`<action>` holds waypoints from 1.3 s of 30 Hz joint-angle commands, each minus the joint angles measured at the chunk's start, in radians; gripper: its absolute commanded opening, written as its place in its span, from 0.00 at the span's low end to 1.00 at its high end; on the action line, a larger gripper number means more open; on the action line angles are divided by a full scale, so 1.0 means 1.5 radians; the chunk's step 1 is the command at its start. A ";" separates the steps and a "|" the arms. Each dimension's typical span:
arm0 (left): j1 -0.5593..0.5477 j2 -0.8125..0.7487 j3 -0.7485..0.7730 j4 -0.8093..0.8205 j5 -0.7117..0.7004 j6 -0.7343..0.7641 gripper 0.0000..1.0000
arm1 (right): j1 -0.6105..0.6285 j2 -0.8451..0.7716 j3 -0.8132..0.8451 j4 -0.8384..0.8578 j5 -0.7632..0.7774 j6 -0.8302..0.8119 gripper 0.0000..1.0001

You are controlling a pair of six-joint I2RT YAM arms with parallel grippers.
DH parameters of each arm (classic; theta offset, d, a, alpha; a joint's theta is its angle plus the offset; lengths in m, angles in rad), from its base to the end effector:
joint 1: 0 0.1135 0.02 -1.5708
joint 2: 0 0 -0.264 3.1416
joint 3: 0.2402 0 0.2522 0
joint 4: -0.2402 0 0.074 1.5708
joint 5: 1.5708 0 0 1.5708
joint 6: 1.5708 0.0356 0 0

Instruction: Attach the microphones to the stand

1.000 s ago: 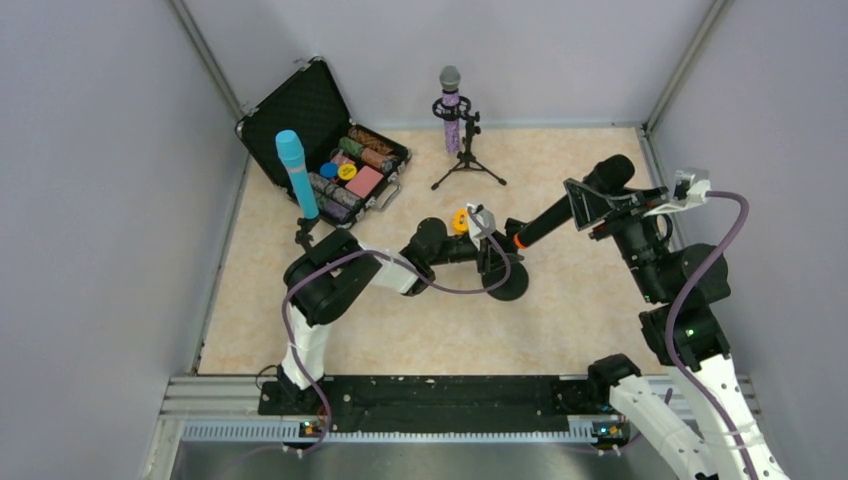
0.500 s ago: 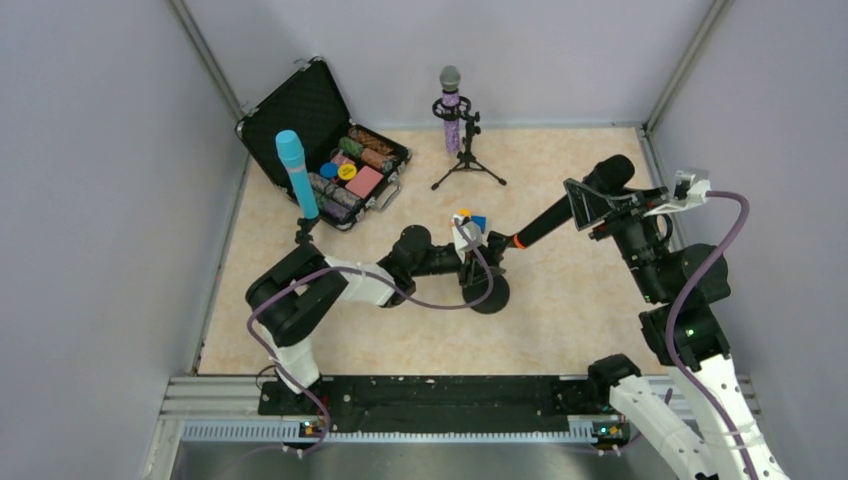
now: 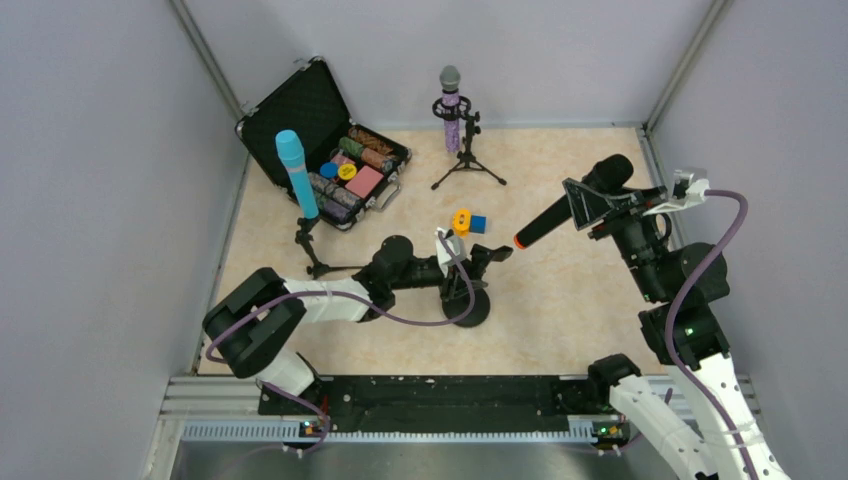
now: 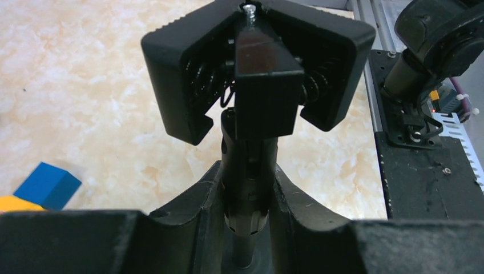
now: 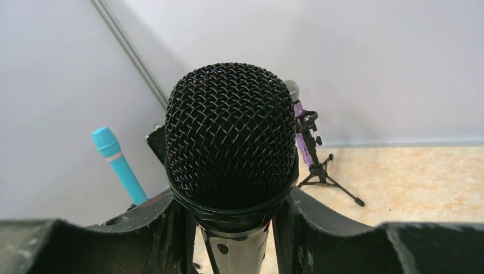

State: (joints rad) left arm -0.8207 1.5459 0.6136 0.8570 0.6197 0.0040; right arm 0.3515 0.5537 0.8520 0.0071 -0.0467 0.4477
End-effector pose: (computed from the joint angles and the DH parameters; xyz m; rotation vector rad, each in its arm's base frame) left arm 0.1964 -0.2411 0.2087 1.1335 1.3430 -1.1154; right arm 0.1088 0.0417 0.4146 0.0211 1.2986 0.7167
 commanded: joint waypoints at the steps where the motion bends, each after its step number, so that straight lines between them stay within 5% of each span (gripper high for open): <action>1: -0.012 -0.047 -0.019 0.036 -0.023 0.012 0.00 | 0.008 0.004 0.013 0.040 -0.006 0.004 0.00; 7: -0.017 -0.048 -0.043 0.046 -0.033 0.010 0.09 | 0.008 0.008 0.013 0.039 -0.013 0.004 0.00; 15: -0.017 -0.082 -0.069 0.008 -0.076 0.021 0.66 | 0.008 0.006 0.013 0.032 -0.016 -0.002 0.00; 24: -0.017 -0.139 -0.093 -0.062 -0.133 0.033 0.84 | 0.007 0.006 0.010 0.025 -0.024 -0.011 0.00; 25: -0.017 -0.147 -0.096 -0.071 -0.136 0.031 0.97 | 0.007 0.005 0.010 0.024 -0.025 -0.013 0.00; 39: -0.017 -0.366 -0.069 -0.309 -0.213 0.027 0.99 | 0.007 0.015 0.003 0.020 -0.035 -0.020 0.00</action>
State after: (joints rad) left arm -0.8433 1.0737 0.4473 0.5064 0.3218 0.0463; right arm 0.3511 0.5724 0.8509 -0.0101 -0.0849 0.4274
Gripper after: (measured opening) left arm 0.990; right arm 0.441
